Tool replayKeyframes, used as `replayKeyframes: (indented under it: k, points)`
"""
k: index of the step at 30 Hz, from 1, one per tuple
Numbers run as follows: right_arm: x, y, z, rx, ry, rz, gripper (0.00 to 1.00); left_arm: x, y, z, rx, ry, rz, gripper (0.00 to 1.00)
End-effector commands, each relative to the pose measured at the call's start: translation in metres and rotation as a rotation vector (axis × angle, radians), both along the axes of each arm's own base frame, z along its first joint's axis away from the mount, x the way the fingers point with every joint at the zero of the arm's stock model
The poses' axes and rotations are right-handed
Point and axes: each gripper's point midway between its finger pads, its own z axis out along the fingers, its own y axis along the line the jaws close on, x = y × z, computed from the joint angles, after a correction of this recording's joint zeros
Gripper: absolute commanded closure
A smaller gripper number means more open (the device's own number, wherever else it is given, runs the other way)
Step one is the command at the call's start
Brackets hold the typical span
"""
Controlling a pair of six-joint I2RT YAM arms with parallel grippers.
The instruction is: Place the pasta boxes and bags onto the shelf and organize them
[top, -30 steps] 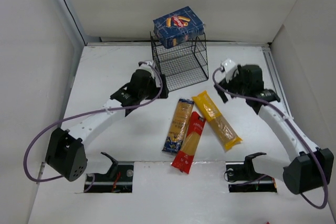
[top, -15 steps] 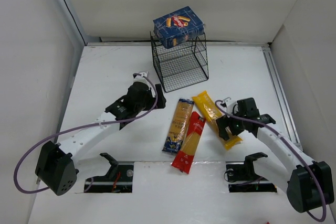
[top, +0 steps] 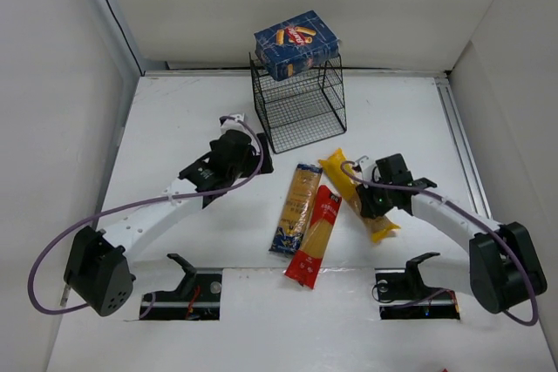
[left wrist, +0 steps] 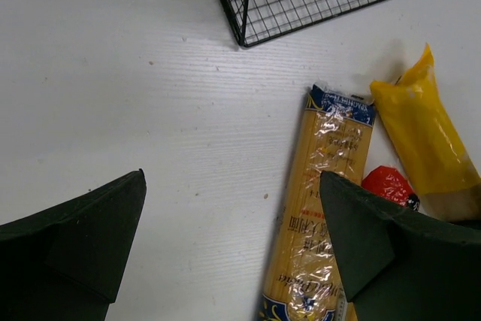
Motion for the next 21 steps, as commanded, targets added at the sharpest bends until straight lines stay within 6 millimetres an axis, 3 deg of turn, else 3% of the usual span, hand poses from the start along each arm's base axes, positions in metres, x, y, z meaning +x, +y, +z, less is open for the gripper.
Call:
replayKeyframes:
  k: [1, 2, 4, 7, 8, 10, 11, 12, 15, 18, 21]
  points:
    - [0.006, 0.007, -0.009, -0.011, -0.008, -0.023, 0.85, 0.012, 0.002, 0.031, -0.006, -0.074, 0.036, 0.0]
    - [0.006, 0.009, -0.007, -0.012, -0.016, -0.027, 1.0, 0.015, 0.002, 0.034, -0.003, -0.082, 0.047, 0.0]
    - [0.014, 0.003, 0.003, -0.049, -0.066, -0.057, 1.0, 0.019, 0.002, 0.036, 0.002, -0.086, 0.056, 0.0]
    - [0.033, -0.004, 0.045, -0.118, -0.218, -0.094, 1.0, 0.027, -0.004, 0.038, 0.004, -0.101, 0.048, 0.0]
    - [0.043, -0.003, 0.077, -0.096, -0.319, -0.116, 1.0, 0.032, -0.003, 0.041, 0.002, -0.105, 0.058, 0.0]
    - [0.051, -0.009, 0.108, -0.103, -0.432, -0.136, 1.0, 0.04, -0.007, 0.041, 0.008, -0.106, 0.065, 0.0]
    - [0.056, -0.007, 0.123, -0.078, -0.487, -0.138, 1.0, 0.043, -0.01, 0.042, 0.004, -0.11, 0.065, 0.0]
    - [0.064, -0.004, 0.151, -0.032, -0.591, -0.141, 1.0, 0.046, -0.011, 0.041, 0.007, -0.107, 0.065, 0.0]
    - [0.076, 0.014, 0.189, 0.077, -0.725, -0.087, 1.0, 0.062, -0.011, 0.042, -0.001, -0.119, 0.09, 0.0]
    - [0.086, 0.026, 0.209, 0.136, -0.786, -0.068, 1.0, 0.075, -0.009, 0.04, -0.013, -0.128, 0.109, 0.0]
    - [0.096, 0.033, 0.208, 0.163, -0.79, -0.076, 1.0, 0.085, -0.016, 0.043, -0.025, -0.144, 0.11, 0.0]
